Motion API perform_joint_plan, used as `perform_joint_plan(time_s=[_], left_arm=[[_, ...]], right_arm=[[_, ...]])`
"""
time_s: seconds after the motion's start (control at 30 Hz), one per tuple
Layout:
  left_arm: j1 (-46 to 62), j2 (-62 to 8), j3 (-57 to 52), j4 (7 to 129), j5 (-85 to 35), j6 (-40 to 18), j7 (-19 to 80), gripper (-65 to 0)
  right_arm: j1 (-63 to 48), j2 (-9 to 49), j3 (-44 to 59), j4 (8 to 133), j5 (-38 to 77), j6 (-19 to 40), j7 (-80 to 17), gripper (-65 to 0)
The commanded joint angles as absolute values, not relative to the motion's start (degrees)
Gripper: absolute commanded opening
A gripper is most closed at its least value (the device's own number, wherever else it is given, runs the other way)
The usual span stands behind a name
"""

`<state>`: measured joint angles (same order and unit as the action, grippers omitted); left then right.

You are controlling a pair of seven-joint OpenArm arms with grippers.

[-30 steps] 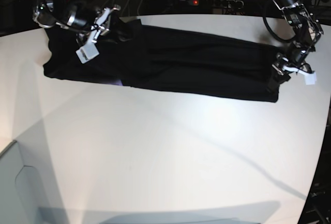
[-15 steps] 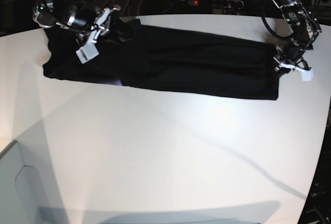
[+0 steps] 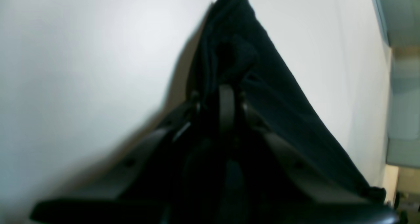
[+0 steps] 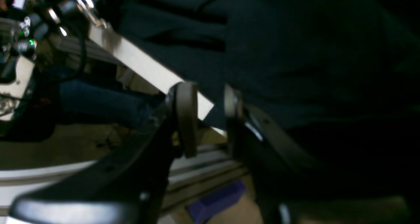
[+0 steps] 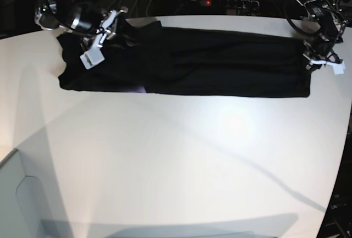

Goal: Fold the T-shirt properly

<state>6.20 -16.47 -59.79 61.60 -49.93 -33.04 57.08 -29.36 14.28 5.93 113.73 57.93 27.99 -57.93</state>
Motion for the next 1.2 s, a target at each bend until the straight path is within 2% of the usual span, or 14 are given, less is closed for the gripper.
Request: perform_joint_plan(time_s=[0.0,0.13,0.2,0.3,0.53,0.77,1.17], left_arm=[[6.11,-18.24,-60.18,62.37,-50.24,-32.92,56.75,-65.0],[6.46,-17.89,-62.46,63.16,-50.24,-33.19,56.75,-65.0],[6.64,-16.4,-62.99,65.54,-50.24,-35.56,56.84,-65.0],[7.16,-13.67,-62.99,73.1,-50.15,-40.0,58.86,-65.0],[6.9,-7.08,-61.23,90.86,-50.15,-40.0,67.82,-65.0],[9.1,-3.47,-47.25,100.09,-49.63,-40.0,69.23,-65.0],[8.84,1.36,-24.4,100.44,-45.85,-40.0,68.97,-65.0]], right_arm=[[-29.41,14.81,6.2,113.8,59.21,27.3,-57.27,-49.1],[-29.32,14.81,6.2,110.73,59.21,27.3,-56.92,-49.1],[-28.62,14.9,6.2,109.41,59.21,27.3,-56.92,-49.1],[-28.18,14.9,6.2,107.47,59.21,27.3,-56.84,-49.1],[-28.18,14.99,6.2,107.12,59.21,27.3,-56.84,-49.1],[-28.09,14.9,6.2,107.12,59.21,27.3,-56.75,-49.1],[-28.09,14.64,9.63,107.12,59.21,27.3,-56.75,-49.1]])
